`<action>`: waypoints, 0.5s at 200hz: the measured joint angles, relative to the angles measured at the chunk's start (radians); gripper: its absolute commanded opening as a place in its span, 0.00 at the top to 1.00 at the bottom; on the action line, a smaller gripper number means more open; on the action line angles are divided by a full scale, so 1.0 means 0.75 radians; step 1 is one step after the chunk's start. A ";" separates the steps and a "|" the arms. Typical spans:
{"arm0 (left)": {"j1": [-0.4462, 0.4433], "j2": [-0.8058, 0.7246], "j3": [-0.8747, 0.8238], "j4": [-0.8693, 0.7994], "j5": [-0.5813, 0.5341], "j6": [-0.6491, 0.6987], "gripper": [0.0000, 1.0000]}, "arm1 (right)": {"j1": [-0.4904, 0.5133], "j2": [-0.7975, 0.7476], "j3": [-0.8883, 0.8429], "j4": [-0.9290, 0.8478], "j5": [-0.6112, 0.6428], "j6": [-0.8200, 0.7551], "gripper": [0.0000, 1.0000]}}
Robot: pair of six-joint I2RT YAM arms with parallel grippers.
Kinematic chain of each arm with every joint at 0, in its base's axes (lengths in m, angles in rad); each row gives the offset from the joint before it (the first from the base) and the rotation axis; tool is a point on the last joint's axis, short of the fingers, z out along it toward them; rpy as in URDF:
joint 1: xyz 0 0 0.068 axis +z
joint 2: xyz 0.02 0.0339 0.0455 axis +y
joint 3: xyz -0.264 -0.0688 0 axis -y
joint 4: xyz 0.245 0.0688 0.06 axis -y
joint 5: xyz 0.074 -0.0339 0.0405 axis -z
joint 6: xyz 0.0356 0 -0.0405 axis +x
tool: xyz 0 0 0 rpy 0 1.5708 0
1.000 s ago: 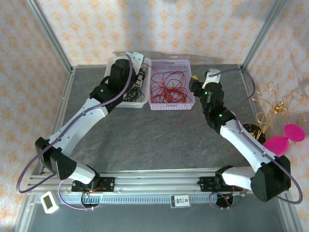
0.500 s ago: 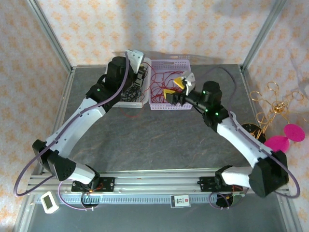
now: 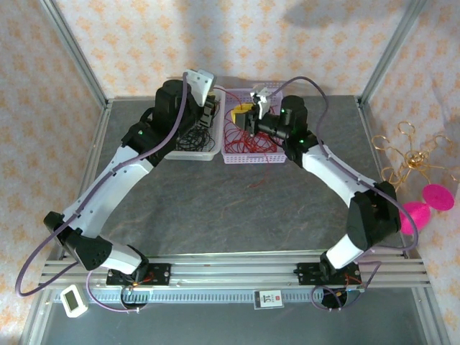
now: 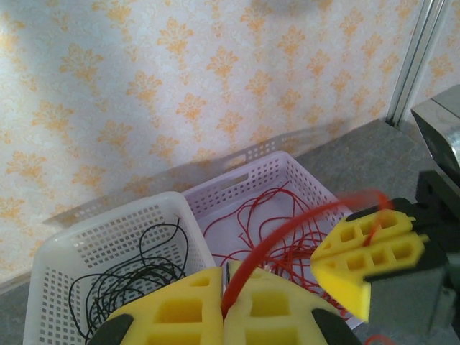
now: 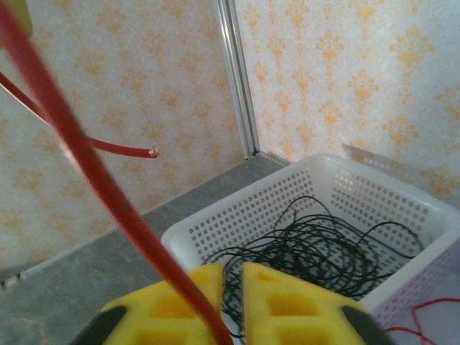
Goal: Untangle the cables
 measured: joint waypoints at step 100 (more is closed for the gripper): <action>0.000 -0.275 -0.359 0.047 0.064 -0.113 0.31 | -0.082 0.149 0.597 -0.450 0.406 0.060 1.00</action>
